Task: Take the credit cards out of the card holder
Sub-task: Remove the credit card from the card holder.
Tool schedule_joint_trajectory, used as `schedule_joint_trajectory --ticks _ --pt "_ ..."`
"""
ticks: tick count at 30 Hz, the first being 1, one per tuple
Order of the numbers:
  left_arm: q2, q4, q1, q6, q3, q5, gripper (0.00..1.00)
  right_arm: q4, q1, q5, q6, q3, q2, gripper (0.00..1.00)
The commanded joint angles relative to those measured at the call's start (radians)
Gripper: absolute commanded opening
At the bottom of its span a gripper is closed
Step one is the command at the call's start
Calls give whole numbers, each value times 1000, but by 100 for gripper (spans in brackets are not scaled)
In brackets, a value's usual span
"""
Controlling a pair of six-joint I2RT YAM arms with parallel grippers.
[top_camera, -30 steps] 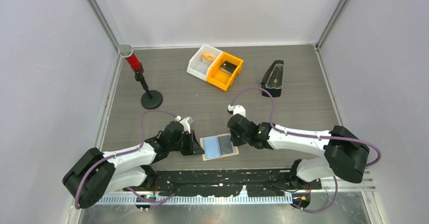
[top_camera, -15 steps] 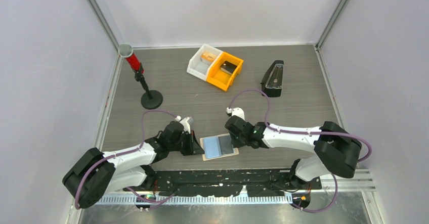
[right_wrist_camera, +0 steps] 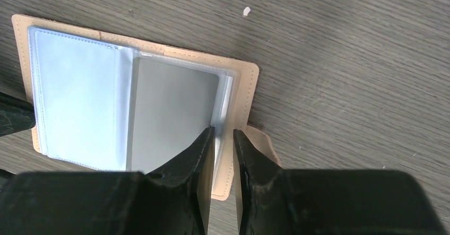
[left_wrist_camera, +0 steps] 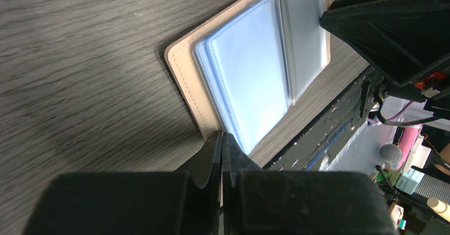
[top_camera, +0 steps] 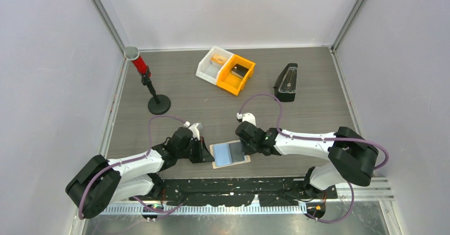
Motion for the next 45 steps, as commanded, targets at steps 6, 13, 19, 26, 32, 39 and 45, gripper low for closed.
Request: schedule_joint_trajectory --ticks 6,13,19,26,32,39,45 --pt "10 56 1 -1 -7 20 0 69 3 -46 -1 16 40 21" --pt "-9 48 2 -5 -11 8 0 43 5 -21 -21 19 -25 5" --pt "25 57 1 -9 5 21 0 25 5 -25 -60 42 -85 5" --pt "32 64 0 -11 5 27 0 90 6 -138 -46 28 -136 5" --pt "32 68 0 -12 3 31 0 162 6 -265 -17 16 -113 19" --pt "20 68 0 -13 -7 30 1 178 6 -274 -3 0 -72 31" --pt "14 69 0 -16 -9 28 1 206 6 -303 2 4 -59 36"
